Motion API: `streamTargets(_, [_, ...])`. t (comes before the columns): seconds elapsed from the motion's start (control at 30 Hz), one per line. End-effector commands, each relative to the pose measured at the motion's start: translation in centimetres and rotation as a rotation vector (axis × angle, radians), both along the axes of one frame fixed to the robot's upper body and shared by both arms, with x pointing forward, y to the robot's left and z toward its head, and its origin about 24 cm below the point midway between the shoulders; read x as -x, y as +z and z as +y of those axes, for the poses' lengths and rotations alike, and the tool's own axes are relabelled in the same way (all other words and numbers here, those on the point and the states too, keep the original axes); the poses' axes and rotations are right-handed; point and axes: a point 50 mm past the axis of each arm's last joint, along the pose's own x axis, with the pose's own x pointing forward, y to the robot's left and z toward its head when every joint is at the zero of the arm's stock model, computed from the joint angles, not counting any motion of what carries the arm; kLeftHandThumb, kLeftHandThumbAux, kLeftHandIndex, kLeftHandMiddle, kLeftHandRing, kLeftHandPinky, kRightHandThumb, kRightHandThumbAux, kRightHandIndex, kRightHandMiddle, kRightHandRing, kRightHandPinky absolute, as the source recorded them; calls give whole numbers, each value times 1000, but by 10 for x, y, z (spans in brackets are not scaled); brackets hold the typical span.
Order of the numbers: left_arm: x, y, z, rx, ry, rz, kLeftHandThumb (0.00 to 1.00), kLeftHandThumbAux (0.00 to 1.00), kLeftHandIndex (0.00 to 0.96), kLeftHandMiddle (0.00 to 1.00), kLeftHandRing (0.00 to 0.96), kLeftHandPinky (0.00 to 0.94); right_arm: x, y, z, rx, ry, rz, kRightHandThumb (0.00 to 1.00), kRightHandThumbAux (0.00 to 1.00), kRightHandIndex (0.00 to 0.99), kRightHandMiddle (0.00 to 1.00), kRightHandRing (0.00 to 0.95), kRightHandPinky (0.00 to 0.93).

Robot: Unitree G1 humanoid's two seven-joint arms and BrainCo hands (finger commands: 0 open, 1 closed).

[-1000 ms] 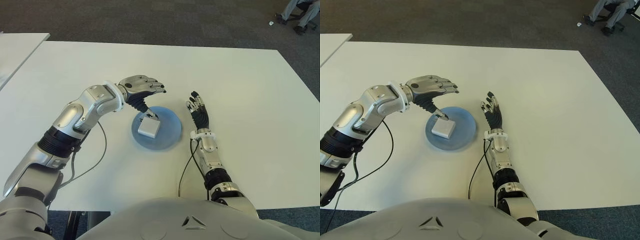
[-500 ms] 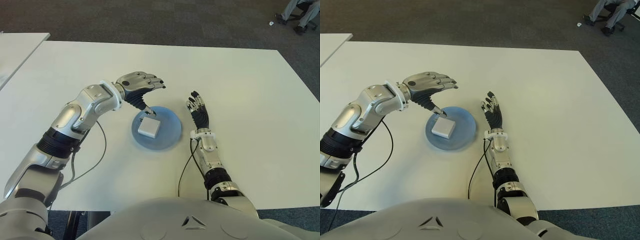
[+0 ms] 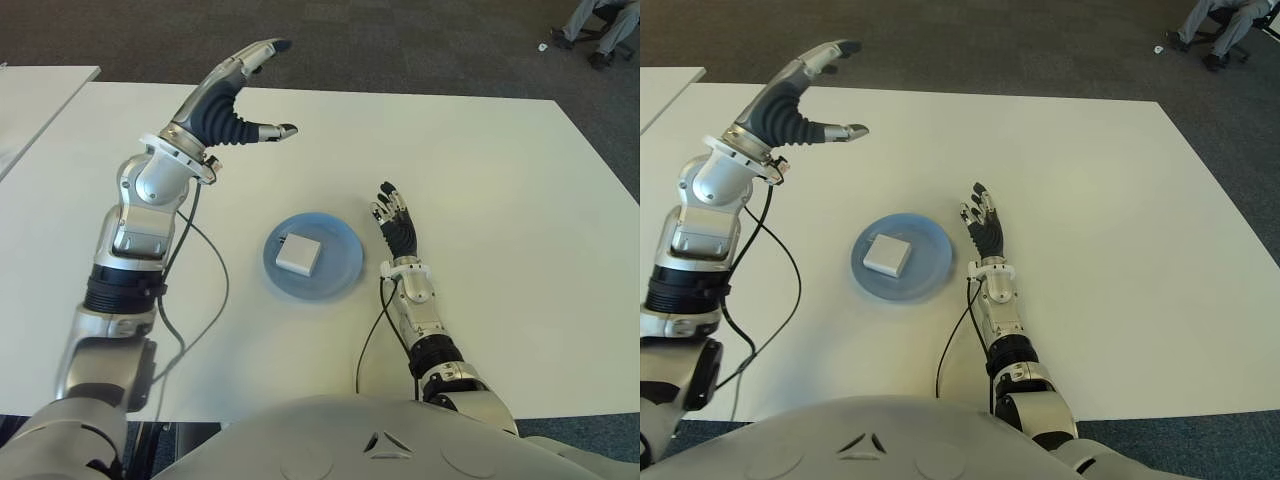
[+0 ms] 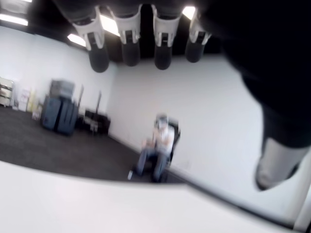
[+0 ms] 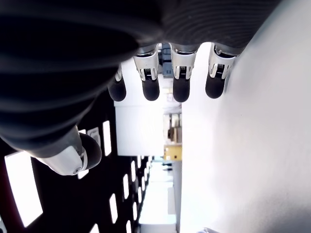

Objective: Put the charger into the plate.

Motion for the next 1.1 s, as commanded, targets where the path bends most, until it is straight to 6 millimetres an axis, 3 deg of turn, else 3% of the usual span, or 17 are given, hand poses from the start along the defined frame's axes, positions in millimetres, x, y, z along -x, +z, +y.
streamTargets(0.03, [2, -32, 41, 378, 89, 100, 3, 764, 67, 87, 81, 80, 10, -19, -4, -16, -9, 107, 0, 547, 0, 58, 46, 28])
streamTargets(0.17, [2, -59, 35, 529, 109, 143, 0, 770, 55, 70, 64, 60, 10, -19, -4, -31, 2, 99, 0, 562, 0, 56, 41, 26])
streamTargets(0.47, [7, -95, 27, 693, 134, 201, 0, 756, 35, 47, 31, 28, 12, -18, -7, -51, 11, 86, 0, 607, 0, 48, 33, 21])
streamTargets(0.97, [34, -155, 15, 721, 241, 337, 0, 802, 1, 14, 1, 7, 16, -18, -11, -69, 19, 74, 0, 627, 0, 45, 28, 4])
streamTargets(1.1, [46, -183, 7, 720, 260, 424, 0, 781, 0, 3, 0, 1, 16, -18, -12, -67, 23, 70, 0, 635, 0, 45, 27, 5])
